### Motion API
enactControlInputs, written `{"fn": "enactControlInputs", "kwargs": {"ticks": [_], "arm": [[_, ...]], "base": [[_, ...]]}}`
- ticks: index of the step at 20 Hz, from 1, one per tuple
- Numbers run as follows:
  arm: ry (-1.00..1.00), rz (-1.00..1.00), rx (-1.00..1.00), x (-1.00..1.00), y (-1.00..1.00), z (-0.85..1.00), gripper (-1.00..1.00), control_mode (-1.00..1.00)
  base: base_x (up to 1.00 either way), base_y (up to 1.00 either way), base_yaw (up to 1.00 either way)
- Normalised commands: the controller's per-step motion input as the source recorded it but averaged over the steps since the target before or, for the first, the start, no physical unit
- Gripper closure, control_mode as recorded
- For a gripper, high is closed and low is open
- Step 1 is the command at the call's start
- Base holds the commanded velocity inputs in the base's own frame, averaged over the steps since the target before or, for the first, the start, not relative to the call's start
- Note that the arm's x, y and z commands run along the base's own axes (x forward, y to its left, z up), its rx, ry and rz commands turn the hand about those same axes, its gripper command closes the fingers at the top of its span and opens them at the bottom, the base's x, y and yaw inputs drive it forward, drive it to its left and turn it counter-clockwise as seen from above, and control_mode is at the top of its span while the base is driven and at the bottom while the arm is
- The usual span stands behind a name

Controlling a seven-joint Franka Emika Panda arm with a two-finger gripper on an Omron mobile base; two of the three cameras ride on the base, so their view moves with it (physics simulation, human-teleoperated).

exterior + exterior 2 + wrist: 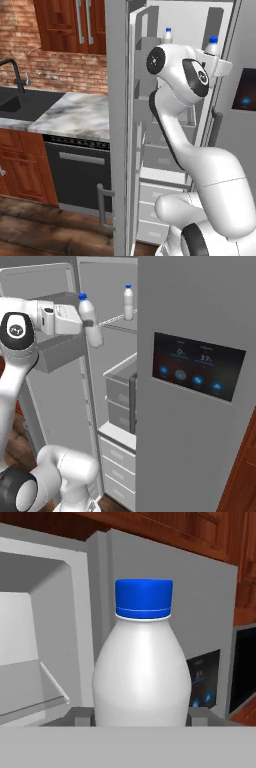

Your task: Take the bottled waters from the counter and place them in the freezer to freeze. Close the freezer door after placing the bottles.

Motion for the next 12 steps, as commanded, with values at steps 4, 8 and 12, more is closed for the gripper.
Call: {"fn": "enactControlInputs", "kwargs": {"ticks": [4, 8, 12], "arm": [[0.00, 0.00, 0.00, 0.03, -0.06, 0.33, 1.00, -1.00], [0.00, 0.00, 0.01, 0.16, -0.01, 0.23, 1.00, -1.00], [0.00, 0.00, 0.00, 0.20, -0.02, 0.01, 1.00, -1.00]], "base": [[0.00, 0.00, 0.00], [0.00, 0.00, 0.00], [0.00, 0.00, 0.00]]}}
